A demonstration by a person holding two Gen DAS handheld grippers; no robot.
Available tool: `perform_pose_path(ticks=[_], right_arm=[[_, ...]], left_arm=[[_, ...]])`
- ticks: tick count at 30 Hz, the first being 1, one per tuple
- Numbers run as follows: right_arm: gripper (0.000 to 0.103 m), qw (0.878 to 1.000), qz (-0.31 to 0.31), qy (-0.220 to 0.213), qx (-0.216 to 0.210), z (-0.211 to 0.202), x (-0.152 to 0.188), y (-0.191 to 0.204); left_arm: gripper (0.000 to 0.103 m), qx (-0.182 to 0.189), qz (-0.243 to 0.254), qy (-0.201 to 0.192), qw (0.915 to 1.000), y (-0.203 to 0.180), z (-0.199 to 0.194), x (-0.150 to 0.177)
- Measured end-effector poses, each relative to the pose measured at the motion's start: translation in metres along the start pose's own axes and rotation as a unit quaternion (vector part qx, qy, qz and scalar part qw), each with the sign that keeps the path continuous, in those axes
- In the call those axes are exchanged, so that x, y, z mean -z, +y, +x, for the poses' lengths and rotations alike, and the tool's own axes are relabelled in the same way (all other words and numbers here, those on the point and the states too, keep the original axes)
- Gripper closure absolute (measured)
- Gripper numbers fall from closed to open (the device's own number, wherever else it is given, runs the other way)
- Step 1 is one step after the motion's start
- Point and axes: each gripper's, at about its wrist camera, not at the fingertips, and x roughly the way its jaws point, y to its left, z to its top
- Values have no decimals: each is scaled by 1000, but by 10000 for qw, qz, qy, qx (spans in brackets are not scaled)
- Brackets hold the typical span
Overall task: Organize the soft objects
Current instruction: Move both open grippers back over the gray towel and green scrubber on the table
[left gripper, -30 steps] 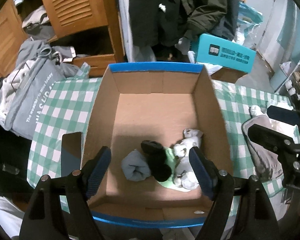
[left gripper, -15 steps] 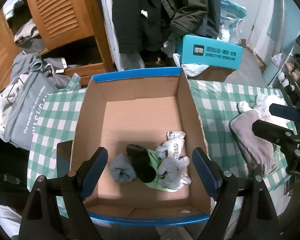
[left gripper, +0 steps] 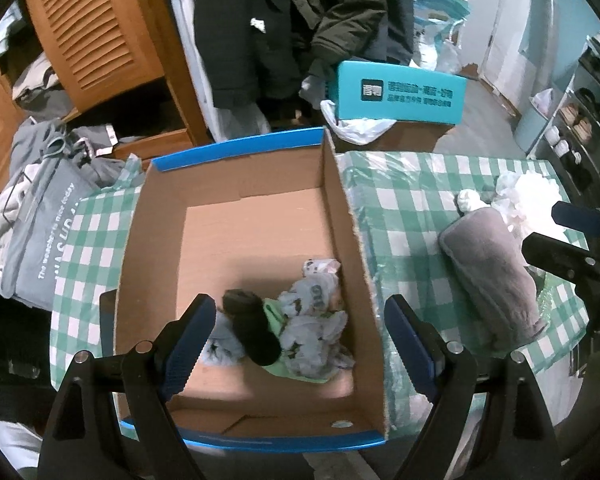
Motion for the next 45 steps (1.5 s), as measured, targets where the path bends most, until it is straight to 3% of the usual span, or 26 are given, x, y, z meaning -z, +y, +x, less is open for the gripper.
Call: perform_pose_path(ticks=[13,27,45], right_arm=[[31,9991,327,18,266,-6,20,-49],[31,9935,904,227,647,1,50,-113],[31,9836,1143,868,1090,40,97,-159]], left_arm=[[16,72,312,115,9994,-40,6,-6],[16,168,607,500,9968,-88,33,-8],[16,132,884,941,9915,-140,68,-4]])
